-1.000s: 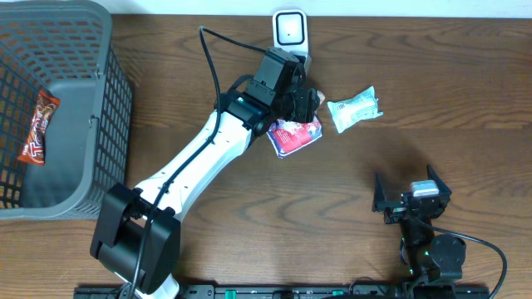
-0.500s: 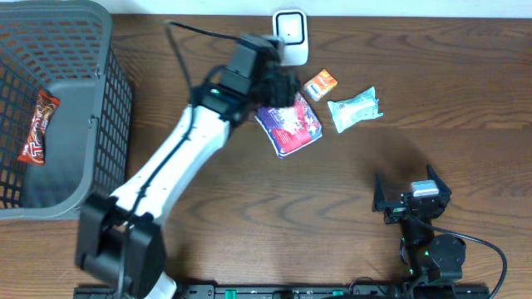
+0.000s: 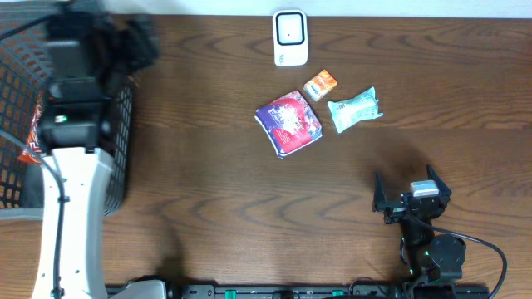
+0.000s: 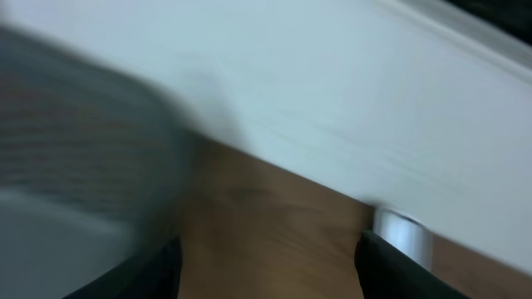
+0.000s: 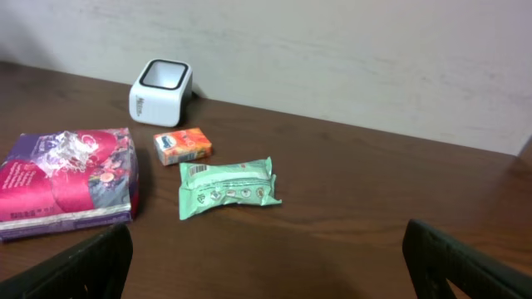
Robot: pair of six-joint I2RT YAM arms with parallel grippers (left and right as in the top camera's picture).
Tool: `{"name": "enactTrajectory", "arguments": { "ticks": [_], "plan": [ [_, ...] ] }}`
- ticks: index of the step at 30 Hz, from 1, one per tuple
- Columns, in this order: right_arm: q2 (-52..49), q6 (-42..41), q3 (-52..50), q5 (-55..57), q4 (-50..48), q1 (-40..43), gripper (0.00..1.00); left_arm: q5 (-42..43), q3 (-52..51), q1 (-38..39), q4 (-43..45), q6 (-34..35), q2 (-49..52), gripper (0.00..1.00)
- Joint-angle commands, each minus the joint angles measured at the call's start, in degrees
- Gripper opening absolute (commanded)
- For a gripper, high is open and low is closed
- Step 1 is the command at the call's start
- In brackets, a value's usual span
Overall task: Scan the item barcode
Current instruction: 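Reach the left gripper into the basket and grasp the chocolate bar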
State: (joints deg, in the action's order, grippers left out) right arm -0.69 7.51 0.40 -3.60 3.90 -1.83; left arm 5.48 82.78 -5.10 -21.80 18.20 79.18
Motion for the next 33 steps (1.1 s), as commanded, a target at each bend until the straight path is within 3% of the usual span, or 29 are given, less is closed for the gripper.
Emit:
{"name": "enactTrajectory", "arguments": {
  "ticks": [1, 6, 13, 18, 25, 33],
  "plan": [
    [0.3, -0.8, 0.0, 0.1, 0.2, 0.3, 0.99, -4.9, 0.7, -8.5, -1.7, -2.1, -0.2, 0.66],
    [0.3, -0.8, 0.0, 0.1, 0.2, 0.3, 0.99, -5.2, 0.7, -15.3, -5.1, -12.6, -0.2, 0.66],
    [0.3, -0.8, 0.0, 0.1, 0.2, 0.3, 0.99, -21.8, -0.2, -21.5, -7.7, -19.5, 2.8, 0.66],
    [0.3, -0.8, 0.0, 0.1, 0.2, 0.3, 0.99, -21.8, -0.2, -24.8, -10.8, -26.6, 8.3, 0.66],
    [0.3, -0.8, -0.1, 0.1, 0.2, 0.3, 0.99, -21.1, -0.8, -26.4, -10.7, -27.1, 18.8, 0.66],
    [0.3, -0.8, 0.0, 0.1, 0.2, 0.3, 0.99, -15.8, -0.8, -26.4, -9.0, -37.6, 27.3, 0.66]
  ]
}}
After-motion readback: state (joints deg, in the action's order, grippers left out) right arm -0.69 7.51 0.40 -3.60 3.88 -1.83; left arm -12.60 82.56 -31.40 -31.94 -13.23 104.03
